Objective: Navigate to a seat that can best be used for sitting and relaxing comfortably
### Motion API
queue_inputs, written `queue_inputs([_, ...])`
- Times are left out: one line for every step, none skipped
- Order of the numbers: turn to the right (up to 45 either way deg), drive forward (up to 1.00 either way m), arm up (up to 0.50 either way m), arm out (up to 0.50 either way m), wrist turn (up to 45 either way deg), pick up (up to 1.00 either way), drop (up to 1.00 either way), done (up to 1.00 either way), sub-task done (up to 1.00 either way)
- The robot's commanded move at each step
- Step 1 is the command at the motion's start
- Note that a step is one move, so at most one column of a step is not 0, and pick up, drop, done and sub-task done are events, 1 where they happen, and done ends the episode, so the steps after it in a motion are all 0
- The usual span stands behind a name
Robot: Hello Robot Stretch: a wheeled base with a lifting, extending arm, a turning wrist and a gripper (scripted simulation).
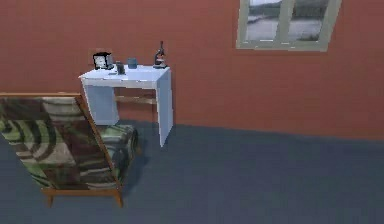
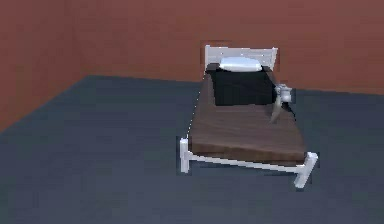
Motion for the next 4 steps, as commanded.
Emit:
queue_inputs([-6.0, 0.0, 0.0, 0.0, 0.0, 0.0, 0.0, 0.0, 0.0])
queue_inputs([0.0, 0.4, 0.0, 0.0, 0.0, 0.0, 0.0, 0.0, 0.0])
queue_inputs([-30.0, 0.0, 0.0, 0.0, 0.0, 0.0, 0.0, 0.0, 0.0])
queue_inputs([0.0, 0.0, 0.0, 0.0, 0.0, 0.0, 0.0, 1.0, 0.0])
